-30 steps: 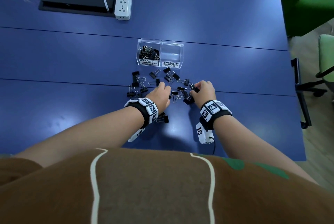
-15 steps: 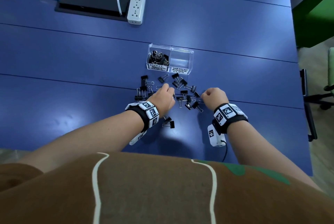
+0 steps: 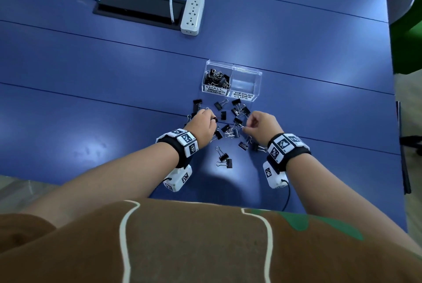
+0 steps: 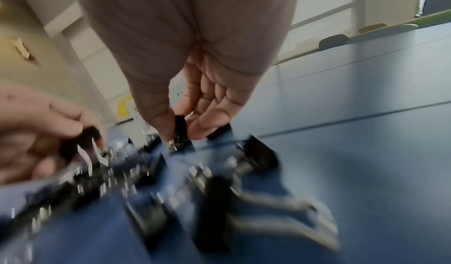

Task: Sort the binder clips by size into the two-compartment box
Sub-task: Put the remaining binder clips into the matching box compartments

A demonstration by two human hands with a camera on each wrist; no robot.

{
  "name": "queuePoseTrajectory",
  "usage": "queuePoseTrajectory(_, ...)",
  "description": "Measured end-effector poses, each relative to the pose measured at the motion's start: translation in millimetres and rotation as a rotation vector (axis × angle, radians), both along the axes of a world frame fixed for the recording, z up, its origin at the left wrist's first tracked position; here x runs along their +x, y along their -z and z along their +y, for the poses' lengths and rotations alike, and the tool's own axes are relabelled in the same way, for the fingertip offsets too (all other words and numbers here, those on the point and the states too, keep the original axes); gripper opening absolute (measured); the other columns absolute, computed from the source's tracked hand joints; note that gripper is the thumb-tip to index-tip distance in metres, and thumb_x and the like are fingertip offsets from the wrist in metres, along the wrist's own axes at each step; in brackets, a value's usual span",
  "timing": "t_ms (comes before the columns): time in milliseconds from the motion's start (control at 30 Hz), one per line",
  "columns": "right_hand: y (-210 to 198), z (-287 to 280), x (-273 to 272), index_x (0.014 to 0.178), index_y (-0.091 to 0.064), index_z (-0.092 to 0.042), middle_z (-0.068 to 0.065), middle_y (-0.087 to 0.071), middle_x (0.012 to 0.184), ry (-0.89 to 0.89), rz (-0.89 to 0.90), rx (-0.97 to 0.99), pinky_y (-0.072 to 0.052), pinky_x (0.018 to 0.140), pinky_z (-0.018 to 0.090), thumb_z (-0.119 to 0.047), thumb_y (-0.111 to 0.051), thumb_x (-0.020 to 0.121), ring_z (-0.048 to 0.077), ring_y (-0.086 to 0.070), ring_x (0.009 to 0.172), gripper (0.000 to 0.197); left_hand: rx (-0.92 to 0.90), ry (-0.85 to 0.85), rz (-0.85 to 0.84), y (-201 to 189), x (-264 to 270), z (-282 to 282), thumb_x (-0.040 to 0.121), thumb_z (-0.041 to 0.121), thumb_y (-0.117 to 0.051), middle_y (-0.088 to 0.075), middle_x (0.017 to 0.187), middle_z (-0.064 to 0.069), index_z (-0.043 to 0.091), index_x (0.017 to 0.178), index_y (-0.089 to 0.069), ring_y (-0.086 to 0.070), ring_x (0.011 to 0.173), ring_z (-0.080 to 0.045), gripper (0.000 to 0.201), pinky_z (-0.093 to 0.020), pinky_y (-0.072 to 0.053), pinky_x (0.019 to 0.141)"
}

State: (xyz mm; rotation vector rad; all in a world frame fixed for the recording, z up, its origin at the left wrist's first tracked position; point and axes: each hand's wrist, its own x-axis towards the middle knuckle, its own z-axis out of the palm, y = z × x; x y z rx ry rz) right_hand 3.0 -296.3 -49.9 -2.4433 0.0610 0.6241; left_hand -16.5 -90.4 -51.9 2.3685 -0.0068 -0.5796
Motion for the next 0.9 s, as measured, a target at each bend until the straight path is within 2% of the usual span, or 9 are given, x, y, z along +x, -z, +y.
queuePoseTrajectory(100, -20, 20, 26, 0.073, -0.057, -0.019, -0.003, -0.062, 0.072, 0.077, -0.105, 0.116, -0.052, 0.067, 0.023, -0.012, -0.063, 0.081, 0.011, -0.056, 0.065, 0.012, -0.001, -0.039, 0.005, -2, 1, 4, 0.094, 0.012, -0.039, -0.054, 0.110, -0.014, 0.002, 0.097, -0.053, -0.048, 0.092, -0.026, 0.018, -0.034, -0.040, 0.089)
queuePoseTrajectory(233, -35, 53, 74, 0.076, -0.060, -0.021, -0.002, -0.066, 0.075, 0.149, -0.215, 0.153, -0.054, 0.071, 0.027, -0.014, -0.062, 0.083, 0.016, -0.062, 0.071, 0.009, -0.019, -0.037, -0.032, -7, 0, 6, 0.093, 0.012, -0.043, -0.058, 0.104, -0.017, -0.002, 0.094, -0.056, -0.053, 0.093, -0.029, 0.019, -0.036, -0.044, 0.085)
queuePoseTrajectory(300, -37, 66, 87, 0.083, -0.062, -0.020, -0.001, -0.064, 0.079, 0.106, -0.204, 0.140, -0.053, 0.073, 0.029, -0.014, -0.061, 0.084, 0.017, -0.060, 0.073, 0.006, -0.017, -0.038, -0.036, -10, 1, 6, 0.092, 0.013, -0.046, -0.058, 0.100, -0.013, -0.001, 0.096, -0.058, -0.052, 0.083, -0.027, 0.019, -0.033, -0.044, 0.080)
queuePoseTrajectory(400, -38, 68, 91, 0.094, -0.065, -0.015, 0.002, -0.065, 0.084, 0.086, -0.204, 0.122, -0.054, 0.078, 0.031, -0.011, -0.055, 0.087, 0.019, -0.062, 0.076, 0.013, -0.012, -0.013, -0.059, -17, 8, 6, 0.092, 0.014, -0.047, -0.053, 0.092, -0.005, 0.001, 0.100, -0.059, -0.049, 0.077, -0.023, 0.019, -0.030, -0.042, 0.074)
queuePoseTrajectory(567, -30, 26, 59, 0.090, -0.069, -0.016, 0.002, -0.067, 0.084, 0.221, -0.259, 0.162, -0.054, 0.085, 0.033, -0.011, -0.054, 0.086, 0.019, -0.063, 0.079, 0.016, -0.003, 0.043, -0.167, -31, 34, 3, 0.090, 0.014, -0.049, -0.058, 0.093, -0.005, 0.005, 0.099, -0.062, -0.048, 0.076, -0.018, 0.018, -0.027, -0.040, 0.070)
queuePoseTrajectory(667, -18, -8, 19, 0.089, -0.067, -0.018, 0.006, -0.069, 0.093, 0.243, -0.165, 0.078, -0.052, 0.088, 0.033, -0.010, -0.055, 0.085, 0.020, -0.063, 0.085, 0.014, -0.007, 0.096, -0.229, -36, 59, -9, 0.090, 0.016, -0.049, -0.063, 0.097, -0.008, 0.005, 0.097, -0.062, -0.049, 0.079, -0.019, 0.018, -0.030, -0.043, 0.074)
queuePoseTrajectory(733, -6, -25, -8, 0.097, -0.065, -0.018, 0.008, -0.064, 0.103, 0.182, -0.034, -0.023, -0.049, 0.093, 0.037, -0.012, -0.057, 0.083, 0.026, -0.060, 0.099, 0.018, -0.008, 0.129, -0.252, -40, 77, -21, 0.091, 0.018, -0.050, -0.063, 0.102, -0.008, 0.006, 0.100, -0.063, -0.054, 0.088, -0.022, 0.020, -0.034, -0.047, 0.082)
queuePoseTrajectory(800, 1, -33, -32, 0.112, -0.060, -0.021, 0.009, -0.052, 0.114, 0.094, 0.071, -0.104, -0.044, 0.098, 0.039, -0.020, -0.063, 0.082, 0.030, -0.048, 0.112, 0.030, -0.010, 0.156, -0.275, -42, 93, -34, 0.091, 0.018, -0.051, -0.064, 0.106, -0.009, 0.006, 0.103, -0.063, -0.057, 0.097, -0.024, 0.021, -0.034, -0.046, 0.087)
queuePoseTrajectory(900, 3, -31, -53, 0.122, -0.054, -0.024, 0.006, -0.043, 0.118, 0.086, 0.065, -0.068, -0.040, 0.098, 0.036, -0.031, -0.073, 0.076, 0.025, -0.038, 0.114, 0.050, 0.017, 0.198, -0.285, -40, 111, -51, 0.092, 0.017, -0.050, -0.065, 0.108, -0.011, 0.007, 0.105, -0.063, -0.059, 0.100, -0.026, 0.021, -0.033, -0.046, 0.087)
